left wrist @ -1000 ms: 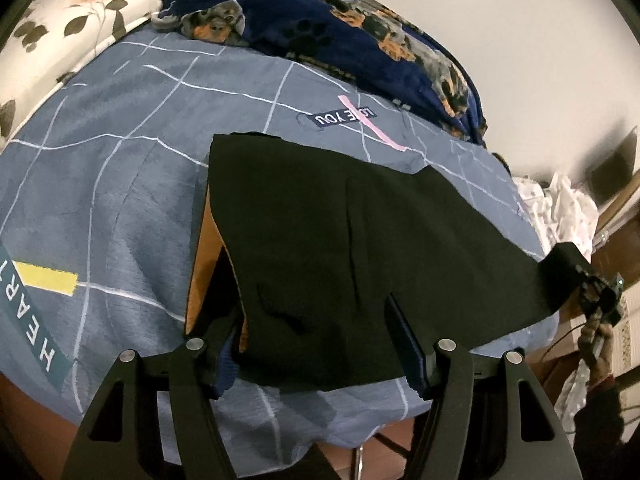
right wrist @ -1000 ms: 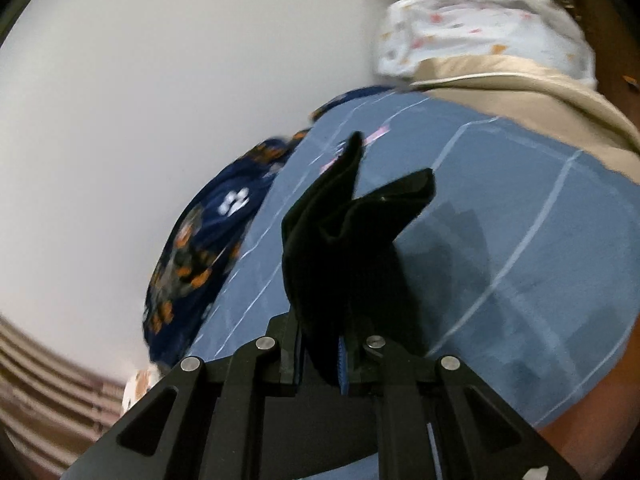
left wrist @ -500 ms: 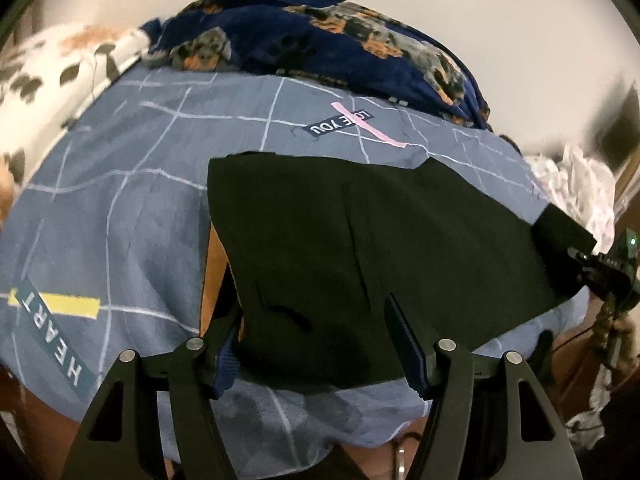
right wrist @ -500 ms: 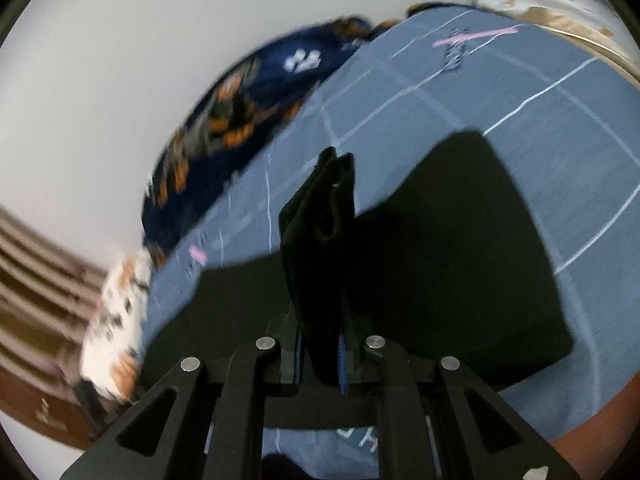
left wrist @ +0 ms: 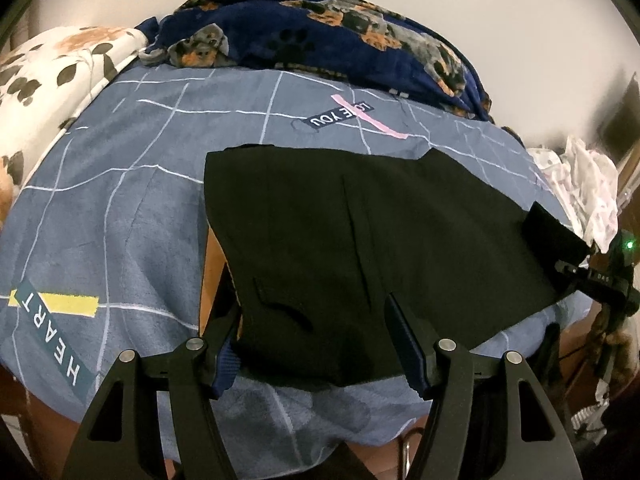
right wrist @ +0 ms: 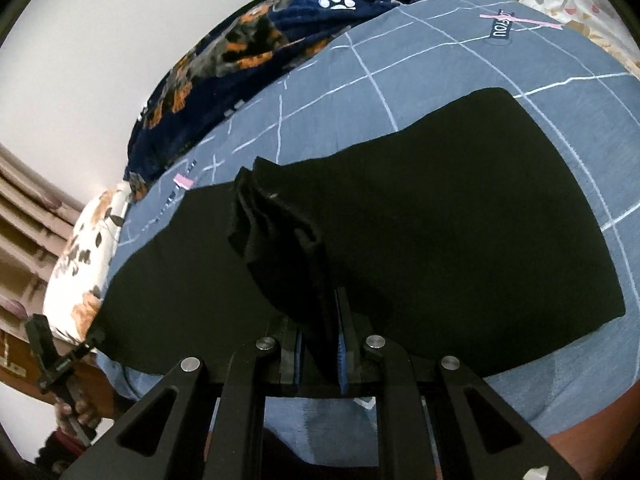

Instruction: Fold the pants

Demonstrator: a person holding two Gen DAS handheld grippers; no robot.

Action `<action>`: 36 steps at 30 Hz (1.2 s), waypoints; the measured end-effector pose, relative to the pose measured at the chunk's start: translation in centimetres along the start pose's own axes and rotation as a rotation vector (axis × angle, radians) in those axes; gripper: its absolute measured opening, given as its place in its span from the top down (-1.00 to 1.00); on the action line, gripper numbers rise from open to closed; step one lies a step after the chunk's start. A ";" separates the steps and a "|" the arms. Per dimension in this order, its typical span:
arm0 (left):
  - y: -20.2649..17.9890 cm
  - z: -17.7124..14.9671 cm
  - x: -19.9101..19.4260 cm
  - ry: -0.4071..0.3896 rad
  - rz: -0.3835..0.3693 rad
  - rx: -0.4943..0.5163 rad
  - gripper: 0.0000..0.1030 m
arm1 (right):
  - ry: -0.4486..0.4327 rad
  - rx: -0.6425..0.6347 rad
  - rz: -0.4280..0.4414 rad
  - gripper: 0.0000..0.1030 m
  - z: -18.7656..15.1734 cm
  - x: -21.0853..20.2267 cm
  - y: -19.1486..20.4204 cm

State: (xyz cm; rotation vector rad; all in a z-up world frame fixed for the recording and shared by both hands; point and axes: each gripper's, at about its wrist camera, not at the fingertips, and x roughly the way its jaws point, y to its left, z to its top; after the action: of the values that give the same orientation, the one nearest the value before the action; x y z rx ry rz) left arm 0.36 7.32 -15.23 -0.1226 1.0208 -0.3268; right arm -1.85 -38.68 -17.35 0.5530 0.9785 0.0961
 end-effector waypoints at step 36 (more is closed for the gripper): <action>0.2 -0.3 0.9 0.048 -0.019 -0.028 -0.38 | -0.049 0.231 0.490 -0.32 -0.7 -2.1 -2.3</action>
State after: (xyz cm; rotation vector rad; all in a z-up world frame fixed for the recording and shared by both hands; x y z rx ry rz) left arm 0.56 7.27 -16.16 -0.1500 1.0725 -0.3343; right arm -4.01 -41.01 -17.18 0.9973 0.7942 0.4076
